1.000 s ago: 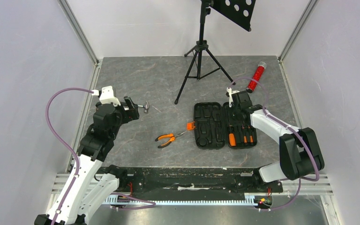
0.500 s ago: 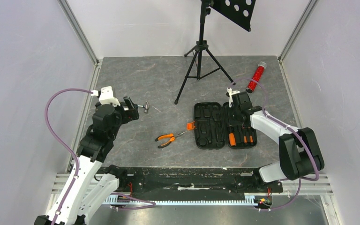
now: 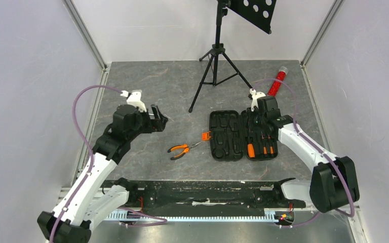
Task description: Pack the tool kit
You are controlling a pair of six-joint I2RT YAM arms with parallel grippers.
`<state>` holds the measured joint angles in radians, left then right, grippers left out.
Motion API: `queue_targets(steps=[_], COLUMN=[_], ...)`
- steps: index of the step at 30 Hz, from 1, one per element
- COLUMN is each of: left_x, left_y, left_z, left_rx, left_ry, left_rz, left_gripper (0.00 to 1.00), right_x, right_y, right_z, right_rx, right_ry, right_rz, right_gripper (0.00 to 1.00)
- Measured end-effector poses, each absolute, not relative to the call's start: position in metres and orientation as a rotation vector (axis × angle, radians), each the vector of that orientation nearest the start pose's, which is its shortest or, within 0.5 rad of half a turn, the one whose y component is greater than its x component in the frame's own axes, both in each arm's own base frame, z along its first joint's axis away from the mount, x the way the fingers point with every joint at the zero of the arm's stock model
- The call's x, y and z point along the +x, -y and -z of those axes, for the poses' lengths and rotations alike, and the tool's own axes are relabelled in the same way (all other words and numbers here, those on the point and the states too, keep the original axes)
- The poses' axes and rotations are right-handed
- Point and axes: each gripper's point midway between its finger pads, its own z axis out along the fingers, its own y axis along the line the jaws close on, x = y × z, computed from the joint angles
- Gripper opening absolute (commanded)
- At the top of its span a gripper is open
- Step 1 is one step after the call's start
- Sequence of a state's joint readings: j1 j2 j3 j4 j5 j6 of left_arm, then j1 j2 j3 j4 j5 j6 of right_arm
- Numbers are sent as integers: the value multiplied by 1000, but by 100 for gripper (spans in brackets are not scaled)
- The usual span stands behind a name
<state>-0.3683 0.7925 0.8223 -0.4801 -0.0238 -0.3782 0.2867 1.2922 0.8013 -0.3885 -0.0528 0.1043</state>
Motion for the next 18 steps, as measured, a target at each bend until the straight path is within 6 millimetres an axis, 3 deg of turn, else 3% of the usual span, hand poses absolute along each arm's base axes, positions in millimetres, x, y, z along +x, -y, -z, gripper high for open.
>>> queue_targets(steps=[4, 10, 18], left_x=[252, 225, 217], left_y=[153, 215, 235], left_z=[-207, -174, -151], left_rx=[65, 255, 245], left_ry=[-2141, -2279, -2370], left_rz=[565, 659, 683], left_gripper=[88, 85, 84], right_x=[298, 260, 255], right_y=[-108, -109, -120], right_z=[-94, -54, -45], right_rx=[-246, -238, -226], right_ry=[-2407, -2506, -2492], right_rz=[-287, -355, -434], right_gripper=[34, 34, 32])
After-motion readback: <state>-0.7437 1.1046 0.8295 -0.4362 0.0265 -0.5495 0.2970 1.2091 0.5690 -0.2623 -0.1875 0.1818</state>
